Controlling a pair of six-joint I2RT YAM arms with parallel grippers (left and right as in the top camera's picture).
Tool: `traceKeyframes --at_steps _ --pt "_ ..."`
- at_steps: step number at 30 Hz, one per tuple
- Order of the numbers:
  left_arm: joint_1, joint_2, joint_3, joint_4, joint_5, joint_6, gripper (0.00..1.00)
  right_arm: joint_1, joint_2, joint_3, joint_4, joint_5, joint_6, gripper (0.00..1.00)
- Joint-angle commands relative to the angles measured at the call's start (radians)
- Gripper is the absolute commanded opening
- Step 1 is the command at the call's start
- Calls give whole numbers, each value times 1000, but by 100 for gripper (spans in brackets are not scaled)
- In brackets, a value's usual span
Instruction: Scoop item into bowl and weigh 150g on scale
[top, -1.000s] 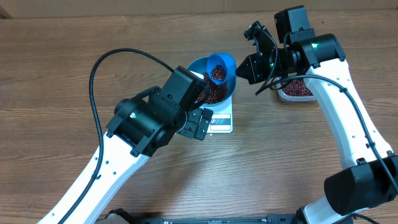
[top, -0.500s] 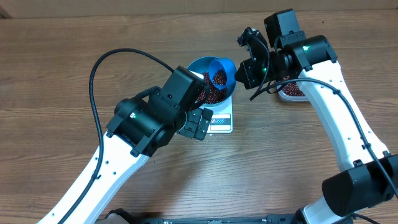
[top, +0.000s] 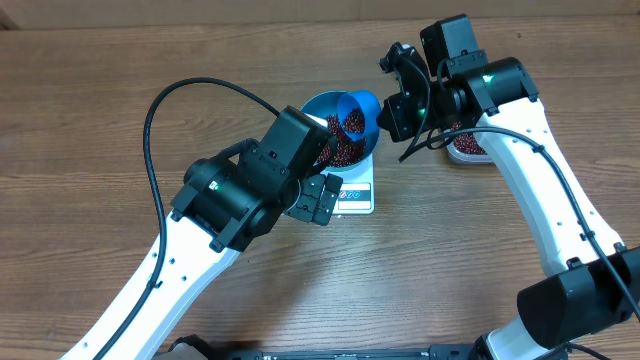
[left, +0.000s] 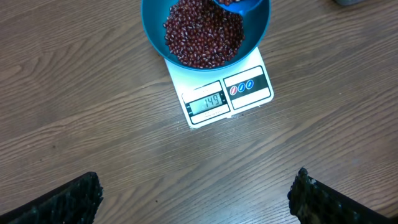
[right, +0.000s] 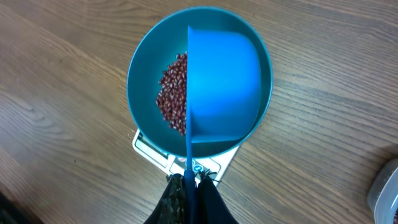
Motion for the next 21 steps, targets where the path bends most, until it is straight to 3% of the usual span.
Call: traceKeyframes --at_steps 1,4,11,14,21 --pt "2 2 20 0 -6 19 100 24 -26 13 -24 18 -80 4" --pt "2 2 20 0 -6 19 99 32 -26 13 0 79 5 4" --pt "2 2 20 0 -6 19 100 32 -26 13 5 64 7 4" --pt "2 2 20 0 -6 19 100 42 -26 13 -33 3 -126 4" --pt "2 2 20 0 -6 19 100 38 -26 13 9 37 -17 4"
